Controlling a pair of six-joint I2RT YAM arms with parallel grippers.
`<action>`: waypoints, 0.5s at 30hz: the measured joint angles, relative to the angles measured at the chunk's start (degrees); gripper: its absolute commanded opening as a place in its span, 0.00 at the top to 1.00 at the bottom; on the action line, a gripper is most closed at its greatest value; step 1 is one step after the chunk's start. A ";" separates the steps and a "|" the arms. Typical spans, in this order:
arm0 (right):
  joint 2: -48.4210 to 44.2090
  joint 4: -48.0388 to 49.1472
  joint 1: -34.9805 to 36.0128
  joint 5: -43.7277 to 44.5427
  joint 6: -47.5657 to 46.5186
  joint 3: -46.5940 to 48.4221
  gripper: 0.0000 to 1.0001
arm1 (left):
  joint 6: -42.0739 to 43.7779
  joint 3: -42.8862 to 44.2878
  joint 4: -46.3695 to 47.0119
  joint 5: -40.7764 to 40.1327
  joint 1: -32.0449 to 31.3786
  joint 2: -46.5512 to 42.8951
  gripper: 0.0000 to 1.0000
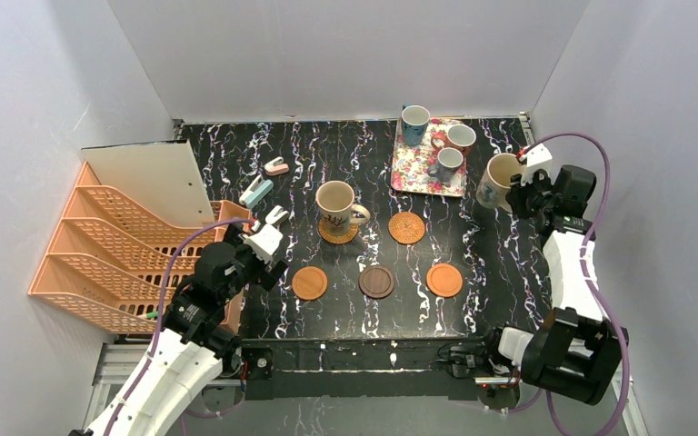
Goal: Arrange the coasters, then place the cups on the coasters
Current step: Pick up the cup at the center of the board.
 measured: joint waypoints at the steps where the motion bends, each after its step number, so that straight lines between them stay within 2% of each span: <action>1: -0.85 -1.49 0.00 -1.09 -0.15 0.37 0.99 | 0.00 0.00 -0.02 0.00 0.02 0.00 0.02; 7: -2.21 -10.99 0.00 -8.83 0.22 7.45 0.99 | 0.00 0.00 -0.02 0.00 0.02 0.00 0.02; 15: -1.73 -13.84 1.92 -19.17 3.43 11.52 0.99 | 0.00 0.00 -0.02 0.02 0.02 0.00 0.02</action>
